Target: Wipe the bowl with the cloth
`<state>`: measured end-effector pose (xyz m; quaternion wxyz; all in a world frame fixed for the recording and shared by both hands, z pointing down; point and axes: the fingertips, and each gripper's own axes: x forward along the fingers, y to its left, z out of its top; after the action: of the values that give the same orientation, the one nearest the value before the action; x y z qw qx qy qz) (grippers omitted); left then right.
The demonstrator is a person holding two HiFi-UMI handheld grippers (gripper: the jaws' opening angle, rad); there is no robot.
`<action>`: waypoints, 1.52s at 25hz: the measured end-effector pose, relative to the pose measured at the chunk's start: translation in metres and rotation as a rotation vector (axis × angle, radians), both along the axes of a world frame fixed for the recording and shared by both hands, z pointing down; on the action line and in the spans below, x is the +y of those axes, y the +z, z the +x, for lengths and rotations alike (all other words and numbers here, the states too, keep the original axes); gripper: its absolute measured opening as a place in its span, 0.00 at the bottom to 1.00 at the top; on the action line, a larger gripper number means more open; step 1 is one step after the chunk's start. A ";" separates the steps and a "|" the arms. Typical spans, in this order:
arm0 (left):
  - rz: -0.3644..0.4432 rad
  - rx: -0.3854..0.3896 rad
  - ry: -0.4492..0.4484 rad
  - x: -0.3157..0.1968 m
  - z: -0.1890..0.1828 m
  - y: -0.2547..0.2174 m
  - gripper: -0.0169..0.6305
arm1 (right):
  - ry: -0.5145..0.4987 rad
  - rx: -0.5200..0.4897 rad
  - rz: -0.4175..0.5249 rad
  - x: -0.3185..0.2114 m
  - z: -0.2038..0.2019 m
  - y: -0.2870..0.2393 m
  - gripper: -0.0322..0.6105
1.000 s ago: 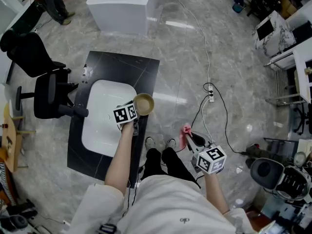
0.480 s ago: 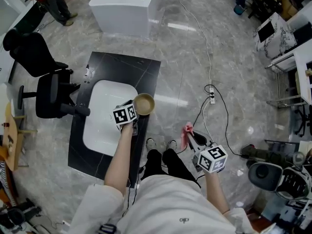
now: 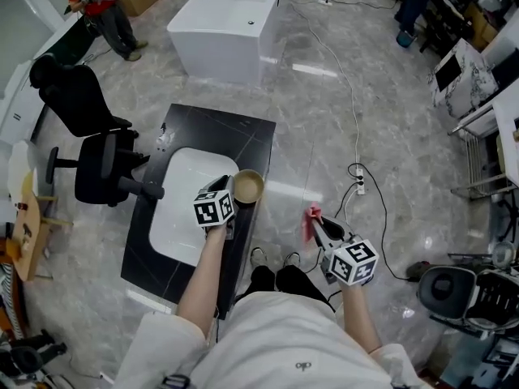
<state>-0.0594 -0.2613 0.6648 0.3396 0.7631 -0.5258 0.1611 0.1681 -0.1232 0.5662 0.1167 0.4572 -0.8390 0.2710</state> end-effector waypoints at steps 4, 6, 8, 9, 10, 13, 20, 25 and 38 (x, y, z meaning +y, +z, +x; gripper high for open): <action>0.097 -0.013 0.031 0.009 0.012 -0.045 0.10 | -0.031 -0.016 0.064 -0.014 -0.005 -0.020 0.09; 0.131 -0.011 0.041 0.017 0.018 -0.061 0.10 | -0.050 -0.023 0.092 -0.018 -0.009 -0.028 0.09; 0.155 -0.008 0.055 0.027 0.025 -0.074 0.08 | -0.067 -0.027 0.117 -0.021 -0.012 -0.037 0.09; 0.169 -0.007 0.062 0.032 0.029 -0.080 0.07 | -0.075 -0.030 0.129 -0.023 -0.014 -0.041 0.09; 0.183 -0.007 0.069 0.037 0.033 -0.087 0.07 | -0.083 -0.033 0.141 -0.025 -0.015 -0.046 0.09; 0.233 0.016 0.100 0.049 0.045 -0.110 0.06 | -0.112 -0.031 0.179 -0.028 -0.019 -0.061 0.09; 0.385 0.070 0.155 0.071 0.060 -0.172 0.05 | -0.177 -0.042 0.284 -0.032 -0.031 -0.105 0.09; 0.470 0.108 0.173 0.090 0.066 -0.207 0.05 | -0.199 -0.069 0.366 -0.026 -0.039 -0.142 0.09; 0.522 0.108 0.207 0.108 0.084 -0.226 0.05 | -0.240 -0.044 0.408 -0.017 -0.040 -0.155 0.09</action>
<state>0.0241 -0.1537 0.4390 0.1408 0.8818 -0.4500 0.0133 0.1280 -0.1401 0.4117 0.0351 0.3622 -0.9271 0.0901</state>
